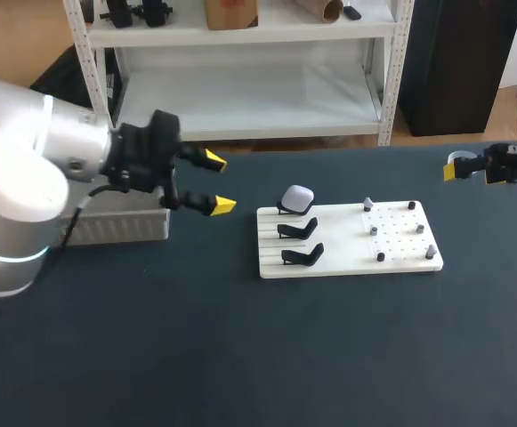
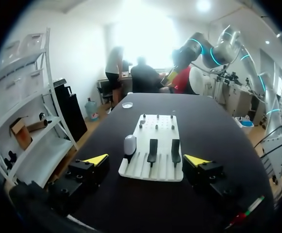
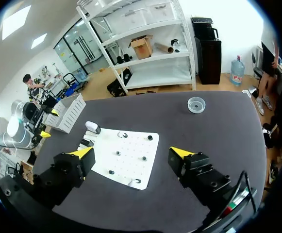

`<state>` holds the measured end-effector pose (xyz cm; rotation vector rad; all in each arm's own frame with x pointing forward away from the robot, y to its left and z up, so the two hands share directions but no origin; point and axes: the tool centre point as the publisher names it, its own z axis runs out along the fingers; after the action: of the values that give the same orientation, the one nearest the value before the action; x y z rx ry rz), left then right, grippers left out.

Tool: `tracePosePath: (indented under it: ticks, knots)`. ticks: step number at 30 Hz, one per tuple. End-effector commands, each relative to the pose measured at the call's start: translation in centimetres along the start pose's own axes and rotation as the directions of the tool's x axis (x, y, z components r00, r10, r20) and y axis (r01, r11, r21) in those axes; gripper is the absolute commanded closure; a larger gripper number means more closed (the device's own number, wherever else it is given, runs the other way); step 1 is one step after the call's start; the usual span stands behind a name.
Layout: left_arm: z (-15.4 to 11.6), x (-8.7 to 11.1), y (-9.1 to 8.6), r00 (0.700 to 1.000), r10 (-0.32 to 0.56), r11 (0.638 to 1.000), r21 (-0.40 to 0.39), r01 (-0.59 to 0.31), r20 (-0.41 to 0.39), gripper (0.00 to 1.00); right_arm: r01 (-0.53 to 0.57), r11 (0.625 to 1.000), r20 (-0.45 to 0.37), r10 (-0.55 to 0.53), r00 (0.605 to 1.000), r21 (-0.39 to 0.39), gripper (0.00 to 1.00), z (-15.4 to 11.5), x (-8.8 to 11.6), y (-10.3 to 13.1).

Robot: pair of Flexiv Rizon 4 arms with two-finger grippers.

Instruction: Pick up each earbud case from the left stands, insert the matching earbuds, close the lid, and place the case in the box.

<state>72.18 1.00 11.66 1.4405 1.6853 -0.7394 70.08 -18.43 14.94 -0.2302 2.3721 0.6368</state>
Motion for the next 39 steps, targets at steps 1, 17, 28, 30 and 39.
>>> tracePosePath:
  ticks: [1,17,28,30,39]
  knots:
    - [5.3,0.4,1.7,1.0,-0.001,0.999,0.042,0.001,-0.005,0.0,0.001,1.0,-0.001,-0.001,1.0,-0.002,0.0,0.0,0.0,0.0]
    - [7.2,0.7,2.4,0.999,-0.03,0.996,0.084,0.028,0.03,0.0,0.001,1.0,-0.001,-0.001,1.0,-0.002,0.0,0.0,0.0,0.0]
    - [7.2,0.7,2.4,0.999,-0.03,0.996,0.084,0.028,0.03,0.0,0.001,1.0,-0.001,-0.001,1.0,-0.002,0.0,0.0,0.0,0.0]
    - [7.2,0.7,2.4,0.999,-0.03,0.996,0.084,0.028,0.03,0.0,0.001,1.0,-0.001,-0.001,1.0,-0.002,0.0,0.0,0.0,0.0]
    - [7.2,0.7,2.4,0.999,-0.004,0.998,0.068,0.001,0.033,0.0,0.001,1.0,-0.001,-0.001,1.0,-0.002,0.0,0.0,0.0,0.0]
